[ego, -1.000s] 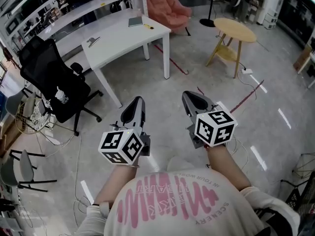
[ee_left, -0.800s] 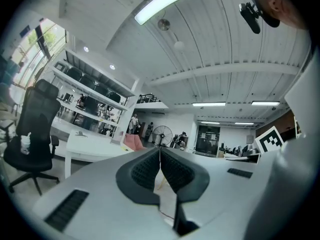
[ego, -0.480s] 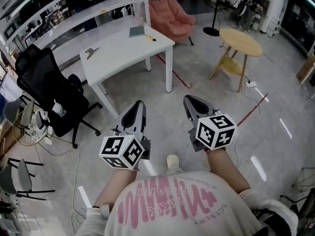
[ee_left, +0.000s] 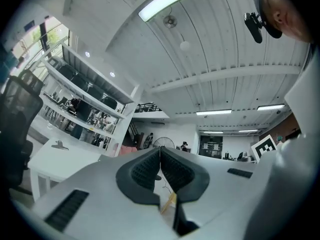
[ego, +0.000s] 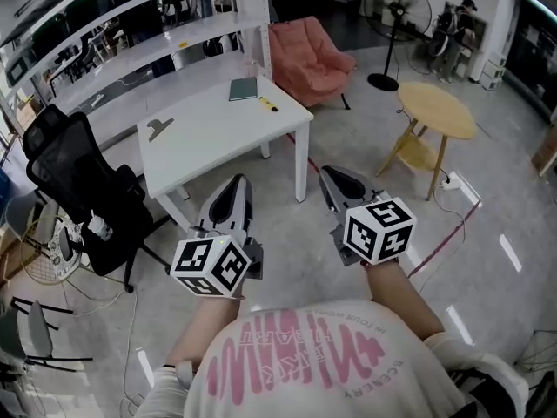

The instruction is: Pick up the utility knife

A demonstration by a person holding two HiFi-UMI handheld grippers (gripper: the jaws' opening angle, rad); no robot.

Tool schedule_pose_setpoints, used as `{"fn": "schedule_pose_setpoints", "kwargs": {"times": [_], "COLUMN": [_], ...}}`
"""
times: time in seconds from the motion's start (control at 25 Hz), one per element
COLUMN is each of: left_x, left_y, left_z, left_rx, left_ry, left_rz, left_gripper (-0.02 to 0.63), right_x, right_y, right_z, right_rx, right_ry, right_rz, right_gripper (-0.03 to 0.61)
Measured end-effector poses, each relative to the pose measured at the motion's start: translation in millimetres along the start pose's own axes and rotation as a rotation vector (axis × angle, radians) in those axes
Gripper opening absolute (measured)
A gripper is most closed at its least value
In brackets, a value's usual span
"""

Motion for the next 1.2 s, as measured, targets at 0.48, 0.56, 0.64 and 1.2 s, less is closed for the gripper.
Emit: {"fn": "schedule_pose_setpoints", "kwargs": {"times": [0.48, 0.56, 0.64, 1.2], "left_x": [35.5, 42.9, 51.6, 146.6], "left_y": [-53.4, -62.0, -66.5, -92.5], "left_z": [70.6, 76.6, 87.2, 188.0], "left_rx": [0.05, 0.073, 0.086, 0.135], "left_ry": [0.013, 0.031, 0.041, 0.028], "left_rz": [-0.148, -0.152, -0.147, -0.147], "left_gripper": [0.025, 0.025, 0.025, 0.025], "right_x": [-85.8, -92.1, -98.1, -154.7], "right_y": [-29.9, -39.5, -43.4, -59.1], "right_z": [51.2, 58.1, 67.4, 190.1], "right_rx": [0.052, 0.082, 0.095, 0.127], "right_ry": [0.001, 0.005, 0.007, -0.043], "right_rz": [0.202, 0.23, 0.226, 0.206], "right_gripper": [0.015, 0.015, 0.015, 0.015]}}
Point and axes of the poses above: the fingertips, and each gripper's own axes: z forward along the fingers, x to its left, y out of its top, the point moved 5 cm from there along -z, backward along the fingers, and after that the axes turned 4 degrees about -y, right-handed, at the moved point
